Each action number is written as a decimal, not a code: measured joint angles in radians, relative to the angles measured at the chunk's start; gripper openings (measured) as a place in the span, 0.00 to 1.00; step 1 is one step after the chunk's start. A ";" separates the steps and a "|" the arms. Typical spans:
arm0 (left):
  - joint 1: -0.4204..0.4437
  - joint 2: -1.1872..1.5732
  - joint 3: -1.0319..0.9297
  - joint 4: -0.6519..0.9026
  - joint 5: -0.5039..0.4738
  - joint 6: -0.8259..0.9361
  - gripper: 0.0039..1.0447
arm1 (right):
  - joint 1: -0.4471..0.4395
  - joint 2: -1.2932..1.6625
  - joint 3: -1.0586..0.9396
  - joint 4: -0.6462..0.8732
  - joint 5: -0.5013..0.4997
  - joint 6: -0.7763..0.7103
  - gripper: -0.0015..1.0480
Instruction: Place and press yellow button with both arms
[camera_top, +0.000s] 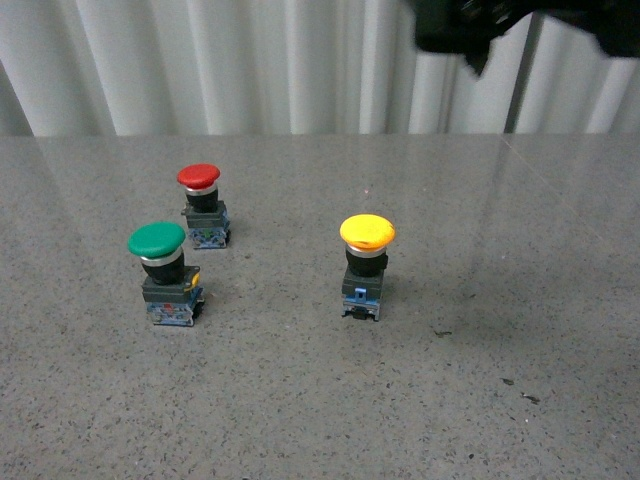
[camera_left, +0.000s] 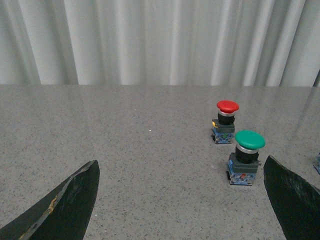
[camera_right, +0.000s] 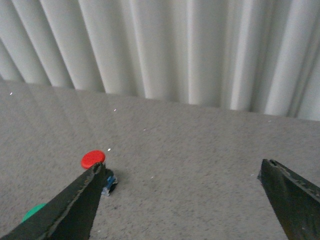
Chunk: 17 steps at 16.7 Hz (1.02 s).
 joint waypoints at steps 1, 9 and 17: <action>0.000 0.000 0.000 0.000 0.000 0.000 0.94 | 0.032 0.069 0.026 -0.003 -0.006 -0.006 0.80; 0.000 0.000 0.000 0.000 0.000 0.000 0.94 | 0.097 0.243 0.037 -0.032 -0.040 -0.003 0.02; 0.000 0.000 0.000 0.000 0.000 0.000 0.94 | 0.098 0.309 0.054 -0.056 -0.045 -0.003 0.02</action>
